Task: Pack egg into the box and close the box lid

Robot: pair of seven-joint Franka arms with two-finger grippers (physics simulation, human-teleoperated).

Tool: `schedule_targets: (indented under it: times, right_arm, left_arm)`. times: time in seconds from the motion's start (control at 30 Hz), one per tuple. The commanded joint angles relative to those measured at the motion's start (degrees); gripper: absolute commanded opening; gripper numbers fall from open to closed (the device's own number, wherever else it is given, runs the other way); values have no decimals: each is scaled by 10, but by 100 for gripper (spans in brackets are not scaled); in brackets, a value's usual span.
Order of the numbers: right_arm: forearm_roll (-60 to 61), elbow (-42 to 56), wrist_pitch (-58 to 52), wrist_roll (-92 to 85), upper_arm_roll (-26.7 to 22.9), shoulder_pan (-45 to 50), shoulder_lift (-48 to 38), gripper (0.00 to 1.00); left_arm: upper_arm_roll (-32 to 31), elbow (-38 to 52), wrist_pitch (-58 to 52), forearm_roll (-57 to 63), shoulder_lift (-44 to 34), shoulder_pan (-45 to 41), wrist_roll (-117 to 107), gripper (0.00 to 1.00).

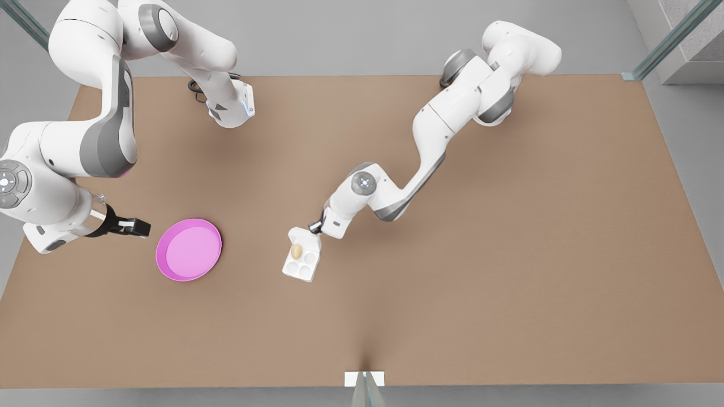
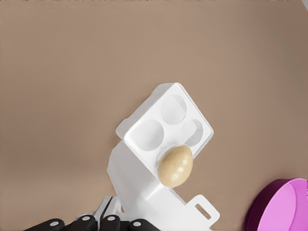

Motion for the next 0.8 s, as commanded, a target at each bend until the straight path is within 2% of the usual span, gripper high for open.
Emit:
schedule_targets:
  times: [0.0,0.4,0.77]
  right_arm:
    - [0,0,0,-3,0,0,-1,100]
    - [-12,-2,-4,2,-2,-10,-1,100]
    - [-54,-38,-109,43,-4,-36,4,100]
  left_arm:
    - [0,5,1,0,-1,1,-5,21]
    - [-1,22,1,0,0,-1,-8,21]
    - [0,23,1,0,3,12,0,21]
